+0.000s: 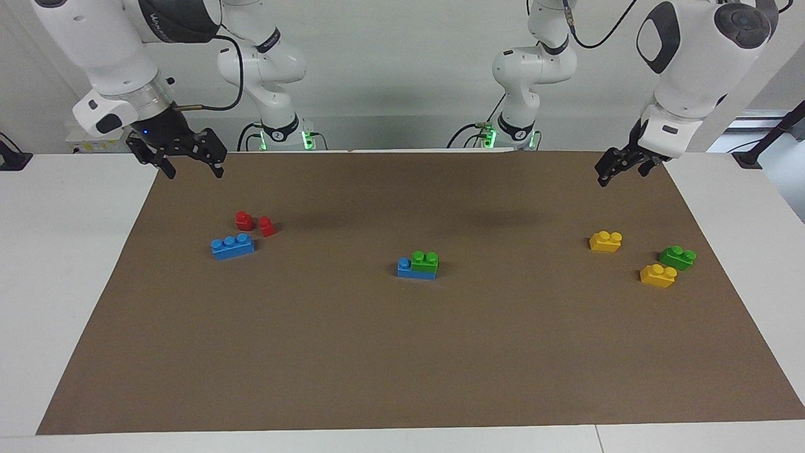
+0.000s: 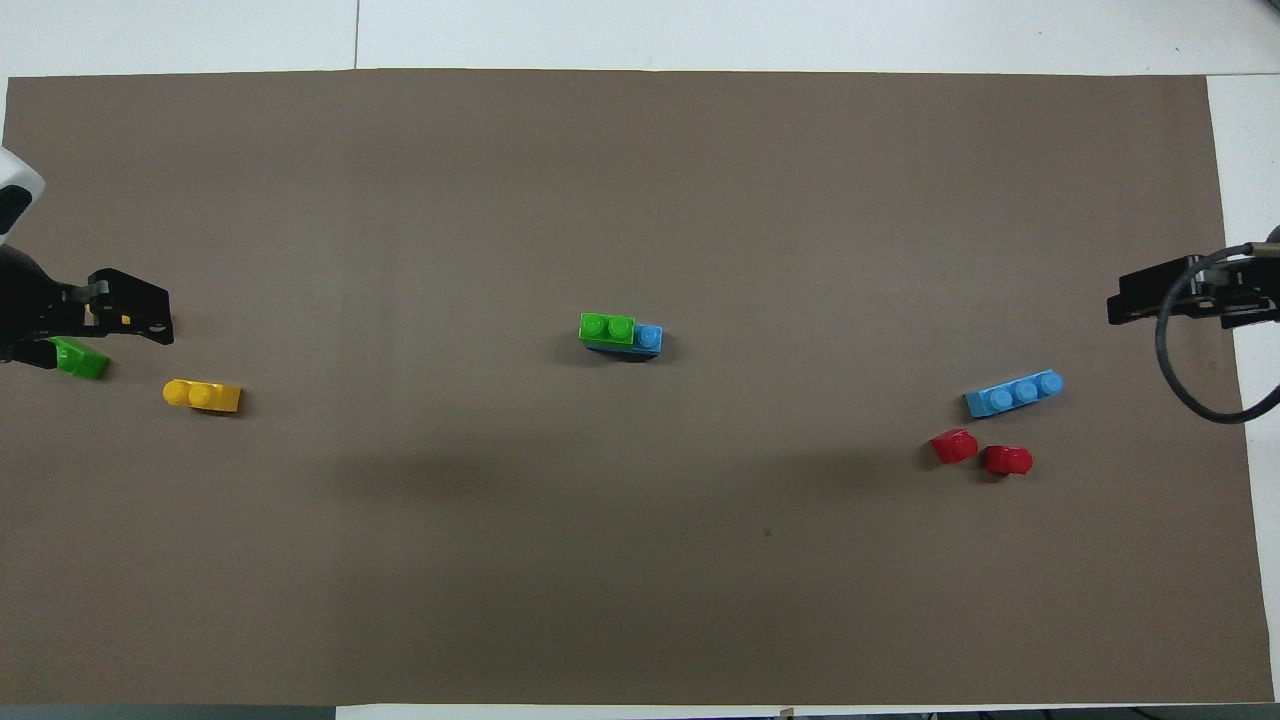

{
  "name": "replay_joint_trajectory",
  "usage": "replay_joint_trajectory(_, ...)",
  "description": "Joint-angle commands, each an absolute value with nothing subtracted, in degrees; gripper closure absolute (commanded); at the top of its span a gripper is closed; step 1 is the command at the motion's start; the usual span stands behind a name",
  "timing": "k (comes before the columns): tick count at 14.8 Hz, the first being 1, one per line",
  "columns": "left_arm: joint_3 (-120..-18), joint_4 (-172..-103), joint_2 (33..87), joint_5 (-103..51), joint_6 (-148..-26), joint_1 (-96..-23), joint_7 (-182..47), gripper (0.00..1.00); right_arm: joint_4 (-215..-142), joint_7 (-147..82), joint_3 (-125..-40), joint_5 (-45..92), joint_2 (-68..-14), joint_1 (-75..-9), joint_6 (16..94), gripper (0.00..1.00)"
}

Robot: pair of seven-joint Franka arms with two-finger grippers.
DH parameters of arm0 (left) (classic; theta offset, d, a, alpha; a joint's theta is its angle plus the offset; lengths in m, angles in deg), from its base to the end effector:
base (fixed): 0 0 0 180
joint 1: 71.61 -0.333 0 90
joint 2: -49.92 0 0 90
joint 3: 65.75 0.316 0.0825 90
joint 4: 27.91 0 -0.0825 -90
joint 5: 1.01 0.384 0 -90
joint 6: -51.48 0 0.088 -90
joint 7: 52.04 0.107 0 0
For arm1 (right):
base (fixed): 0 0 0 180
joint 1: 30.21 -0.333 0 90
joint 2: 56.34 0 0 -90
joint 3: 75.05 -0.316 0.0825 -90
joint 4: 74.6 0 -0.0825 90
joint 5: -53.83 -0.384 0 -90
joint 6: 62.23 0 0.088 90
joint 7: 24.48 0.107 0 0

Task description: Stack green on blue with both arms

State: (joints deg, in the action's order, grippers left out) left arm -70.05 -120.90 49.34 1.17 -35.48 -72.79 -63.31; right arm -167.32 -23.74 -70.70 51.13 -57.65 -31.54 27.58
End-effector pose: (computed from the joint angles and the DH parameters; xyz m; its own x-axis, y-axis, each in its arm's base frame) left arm 0.5433 -0.0256 0.6013 0.9859 0.1439 -0.0856 0.1394 -0.9886 -0.0566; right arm 0.5456 -0.0242 0.6145 0.9975 -0.0653 -0.0286 -0.0667 -0.9966 -0.0485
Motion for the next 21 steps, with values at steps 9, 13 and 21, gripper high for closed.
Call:
replay_joint_trajectory(9, -69.97, -113.70, 50.80, -3.56, -27.36, -72.41, -62.24, 0.00, -161.70, -24.57, -71.45, 55.06, -55.03, -31.26, 23.38, 0.00)
replay_joint_trajectory(13, -66.90, -113.34, 51.85, -4.35, -28.94, -69.42, -62.06, 0.00, -161.97, -24.57, -71.36, 55.32, -55.02, -31.17, 23.38, 0.00)
replay_joint_trajectory(21, -66.63, -113.25, 51.24, -4.70, -32.46, -69.33, -59.25, 0.00, -162.14, -24.31, -71.45, 56.46, -55.20, -31.09, 23.64, 0.00)
